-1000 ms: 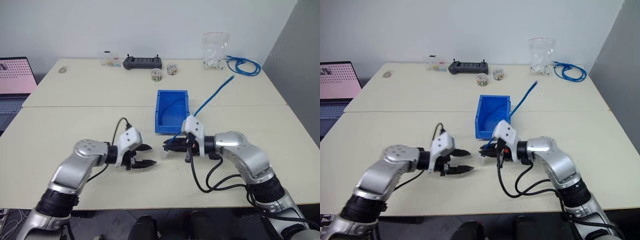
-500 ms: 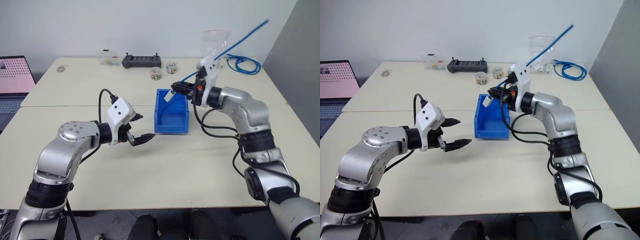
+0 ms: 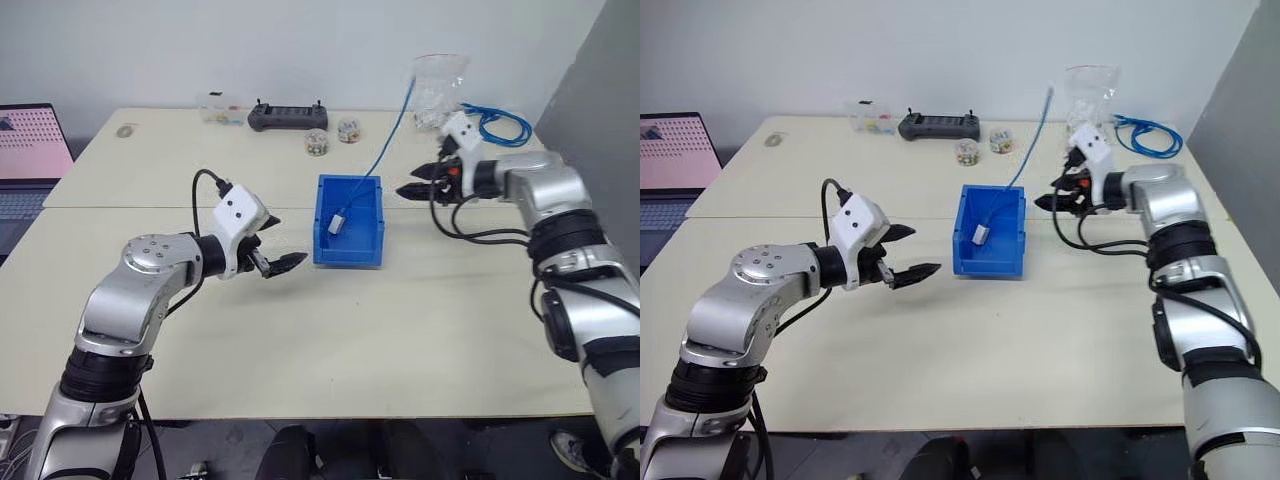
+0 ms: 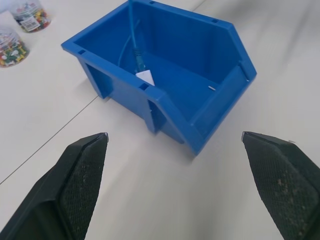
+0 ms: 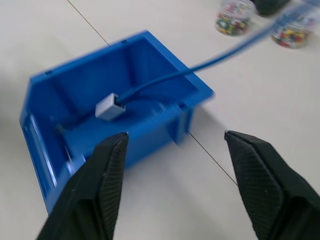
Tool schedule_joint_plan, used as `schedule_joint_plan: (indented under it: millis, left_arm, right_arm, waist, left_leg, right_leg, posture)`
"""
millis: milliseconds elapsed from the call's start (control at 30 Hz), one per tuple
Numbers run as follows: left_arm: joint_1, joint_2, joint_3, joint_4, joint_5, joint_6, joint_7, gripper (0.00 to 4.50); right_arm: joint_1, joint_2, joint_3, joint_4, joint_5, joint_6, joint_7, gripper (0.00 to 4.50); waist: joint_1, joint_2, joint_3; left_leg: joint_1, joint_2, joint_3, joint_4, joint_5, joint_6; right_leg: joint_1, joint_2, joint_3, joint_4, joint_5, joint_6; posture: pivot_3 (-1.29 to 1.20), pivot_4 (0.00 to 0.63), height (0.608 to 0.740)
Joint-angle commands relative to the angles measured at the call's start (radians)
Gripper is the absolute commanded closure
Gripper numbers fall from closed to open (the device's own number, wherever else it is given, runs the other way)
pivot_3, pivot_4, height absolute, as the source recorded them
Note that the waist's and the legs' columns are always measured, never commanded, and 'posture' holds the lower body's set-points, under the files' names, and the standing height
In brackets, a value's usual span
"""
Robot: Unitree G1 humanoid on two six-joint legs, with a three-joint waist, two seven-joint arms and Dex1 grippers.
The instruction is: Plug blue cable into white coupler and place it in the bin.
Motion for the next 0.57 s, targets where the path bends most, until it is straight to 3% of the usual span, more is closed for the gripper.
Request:
schedule_joint_plan:
  millis: [33, 67, 300, 433, 567]
  left_arm:
    - [-0.027, 0.005, 0.079, 0.032, -0.033, 0.001, 0.020, 0.00]
    - [-0.022, 0.006, 0.095, 0.042, -0.034, -0.003, 0.030, 0.00]
    - [0.075, 0.028, 0.208, 0.018, -0.059, 0.008, 0.073, 0.00]
    - [0.122, 0.038, 0.248, 0.008, -0.077, 0.014, 0.084, 0.00]
    - [0.143, 0.033, 0.257, -0.002, -0.106, 0.003, 0.068, 0.00]
  right_arm:
    - [0.122, -0.072, 0.002, -0.176, -0.014, -0.049, 0.059, 0.23]
    - [0.178, -0.088, -0.017, -0.255, 0.008, -0.027, 0.063, 0.01]
    - [0.546, -0.077, -0.209, -0.835, 0.233, 0.248, -0.052, 0.01]
    - [0.635, -0.055, -0.279, -1.014, 0.322, 0.369, -0.141, 0.01]
    - [0.651, -0.058, -0.290, -1.064, 0.357, 0.416, -0.186, 0.01]
  waist:
    - [-0.002, 0.000, 0.000]
    - [-0.002, 0.000, 0.000]
    - [-0.002, 0.001, 0.001]
    - [0.004, 0.001, 0.001]
    - [0.005, 0.001, 0.001]
  left_leg:
    - [0.001, 0.000, 0.000, 0.000, 0.000, 0.000]
    - [0.001, 0.000, 0.000, 0.000, 0.000, 0.000]
    - [0.000, 0.000, 0.000, 0.000, 0.000, 0.000]
    - [0.000, 0.000, -0.003, 0.002, 0.000, 0.000]
    - [0.003, -0.001, -0.003, 0.002, 0.000, 0.000]
  right_leg:
    - [0.001, 0.000, 0.000, 0.000, 0.000, 0.000]
    - [0.001, 0.000, 0.000, 0.000, 0.000, 0.000]
    - [0.000, 0.000, 0.001, 0.000, 0.000, 0.000]
    - [0.001, 0.000, 0.000, 0.000, 0.000, 0.000]
    - [0.004, 0.000, 0.000, 0.000, 0.002, 0.002]
  posture:
    - [0.00, 0.150, 0.740]
    - [0.00, 0.150, 0.740]
    - [0.00, 0.150, 0.740]
    - [0.00, 0.150, 0.740]
    - [0.00, 0.150, 0.740]
